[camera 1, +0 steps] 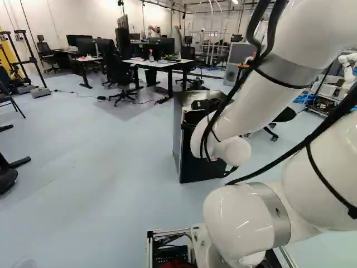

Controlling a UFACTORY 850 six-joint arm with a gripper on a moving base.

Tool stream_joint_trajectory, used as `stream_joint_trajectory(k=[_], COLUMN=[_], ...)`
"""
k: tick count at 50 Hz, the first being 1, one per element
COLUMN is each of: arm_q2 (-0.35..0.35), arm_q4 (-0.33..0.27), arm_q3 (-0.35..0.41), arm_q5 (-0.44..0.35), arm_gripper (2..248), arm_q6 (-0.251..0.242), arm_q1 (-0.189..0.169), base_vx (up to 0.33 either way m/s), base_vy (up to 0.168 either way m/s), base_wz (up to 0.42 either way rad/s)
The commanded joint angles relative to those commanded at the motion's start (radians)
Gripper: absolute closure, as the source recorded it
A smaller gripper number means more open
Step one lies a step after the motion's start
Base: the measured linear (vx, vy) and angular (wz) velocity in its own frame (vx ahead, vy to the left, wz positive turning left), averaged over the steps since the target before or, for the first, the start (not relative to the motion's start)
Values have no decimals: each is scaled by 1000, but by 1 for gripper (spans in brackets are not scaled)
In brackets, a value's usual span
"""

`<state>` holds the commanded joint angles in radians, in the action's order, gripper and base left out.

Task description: Grab a drink from the fridge

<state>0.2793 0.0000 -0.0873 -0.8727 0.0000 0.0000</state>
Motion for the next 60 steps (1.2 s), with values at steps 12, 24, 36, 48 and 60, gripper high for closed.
stream_joint_trajectory(k=[12, 24, 36, 48, 60], arm_q2=[0, 0, 0, -8, -46], arm_q4=[0, 0, 2, 41, 119], arm_q3=[0, 0, 0, -7, -39], arm_q5=[0, 0, 0, 0, -2], arm_gripper=[3, 3, 3, 3, 3], arm_q6=[0, 0, 0, 0, 0], arm_q1=[0, 0, 20, 66, 112], base_vx=[7, 0, 0, 0, 0], base_vy=[11, 0, 0, 0, 0], base_wz=[2, 0, 0, 0, 0])
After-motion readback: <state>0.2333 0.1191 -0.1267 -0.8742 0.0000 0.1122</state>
